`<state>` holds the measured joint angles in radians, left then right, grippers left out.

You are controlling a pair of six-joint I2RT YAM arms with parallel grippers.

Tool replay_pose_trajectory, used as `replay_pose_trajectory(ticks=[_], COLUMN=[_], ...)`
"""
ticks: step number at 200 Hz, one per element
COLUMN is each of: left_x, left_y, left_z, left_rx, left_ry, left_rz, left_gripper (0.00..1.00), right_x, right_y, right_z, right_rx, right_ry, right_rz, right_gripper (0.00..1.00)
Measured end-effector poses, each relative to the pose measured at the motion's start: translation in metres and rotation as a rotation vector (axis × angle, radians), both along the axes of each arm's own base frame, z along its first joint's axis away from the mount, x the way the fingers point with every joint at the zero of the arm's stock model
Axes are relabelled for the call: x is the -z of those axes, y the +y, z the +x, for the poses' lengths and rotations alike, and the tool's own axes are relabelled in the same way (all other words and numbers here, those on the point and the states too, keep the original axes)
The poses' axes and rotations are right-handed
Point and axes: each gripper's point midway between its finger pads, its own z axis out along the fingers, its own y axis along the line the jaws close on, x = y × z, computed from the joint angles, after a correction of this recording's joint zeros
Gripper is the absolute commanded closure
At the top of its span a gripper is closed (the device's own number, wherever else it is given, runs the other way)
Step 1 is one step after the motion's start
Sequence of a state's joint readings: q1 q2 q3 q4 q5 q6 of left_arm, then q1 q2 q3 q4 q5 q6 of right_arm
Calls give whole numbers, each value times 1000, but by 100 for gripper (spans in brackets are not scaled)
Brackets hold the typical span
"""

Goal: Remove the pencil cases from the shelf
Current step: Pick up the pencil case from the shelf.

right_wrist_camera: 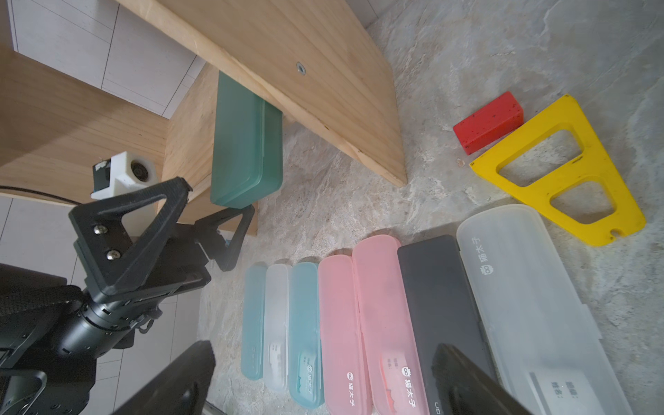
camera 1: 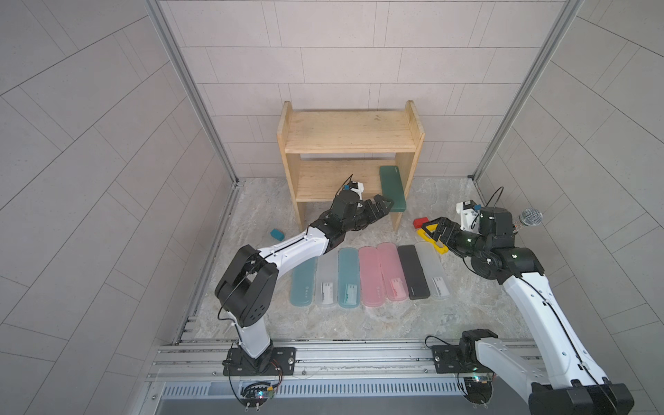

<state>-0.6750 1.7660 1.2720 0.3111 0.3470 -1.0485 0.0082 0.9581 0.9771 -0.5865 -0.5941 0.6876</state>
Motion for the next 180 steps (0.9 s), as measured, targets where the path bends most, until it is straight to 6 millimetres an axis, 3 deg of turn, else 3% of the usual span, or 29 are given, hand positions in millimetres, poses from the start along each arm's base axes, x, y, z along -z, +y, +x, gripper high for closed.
replay_pose_trajectory(ticks=[42, 180], left_x=[-6, -13], left_y=[-4, -9], left_z=[3, 1], left_rx=[4, 25], left_ry=[-8, -7], left_rz=[-20, -62], left_gripper=[8, 27], right_x=[-13, -10], right_y=[2, 2], right_z=[1, -3], right_rx=[-15, -32], right_ry=[-31, -23], right_rz=[2, -11], right_gripper=[0, 0])
